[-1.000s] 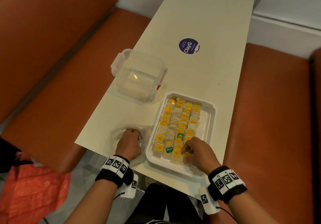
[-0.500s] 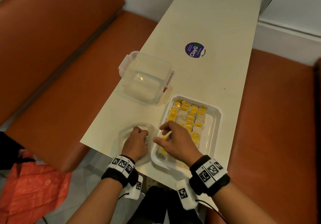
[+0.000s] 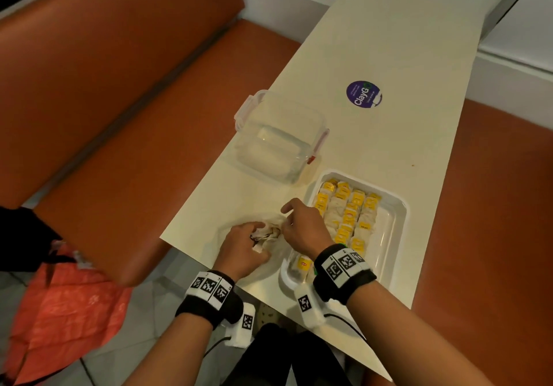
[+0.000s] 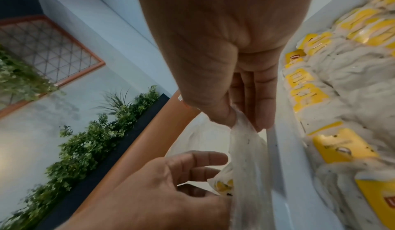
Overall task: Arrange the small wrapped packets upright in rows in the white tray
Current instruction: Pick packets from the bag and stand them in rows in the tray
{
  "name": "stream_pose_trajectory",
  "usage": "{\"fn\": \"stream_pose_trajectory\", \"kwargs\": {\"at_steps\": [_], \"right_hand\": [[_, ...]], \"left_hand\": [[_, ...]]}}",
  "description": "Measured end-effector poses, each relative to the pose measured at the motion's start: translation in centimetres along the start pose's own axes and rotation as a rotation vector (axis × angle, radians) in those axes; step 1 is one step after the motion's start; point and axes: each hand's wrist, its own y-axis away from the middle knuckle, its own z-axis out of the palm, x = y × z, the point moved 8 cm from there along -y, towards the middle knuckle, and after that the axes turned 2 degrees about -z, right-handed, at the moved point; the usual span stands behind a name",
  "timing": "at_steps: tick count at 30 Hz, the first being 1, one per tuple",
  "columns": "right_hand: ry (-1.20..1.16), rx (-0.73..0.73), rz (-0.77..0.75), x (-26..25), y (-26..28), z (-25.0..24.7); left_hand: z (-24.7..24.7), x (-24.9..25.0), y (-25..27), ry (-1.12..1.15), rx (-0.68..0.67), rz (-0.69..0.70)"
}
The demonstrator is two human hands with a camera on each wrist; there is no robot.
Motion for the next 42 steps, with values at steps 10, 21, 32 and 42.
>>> {"fn": "stream_pose_trajectory", "kwargs": {"at_steps": [10, 21, 32, 42], "right_hand": [[-0.014, 0.044, -0.012, 0.3, 0.0, -0.3], [-0.059, 0.132, 0.021, 1.0, -0.2, -1.8], [0.071, 0.090, -0.057, -0.4, 0.6, -0.8], [0.145, 0.062, -0.171, -1.6, 1.3, -0.7]], "left_hand": [[2.2, 4.2, -0.7, -0.286, 0.018, 0.143], [-2.6, 2.6, 1.4, -0.067, 0.114, 0.015], [-3.8, 1.1, 2.6, 0.188, 0.200, -0.079], [-3.5, 0.6, 3.6, 0.687, 0.088, -0.265]]}}
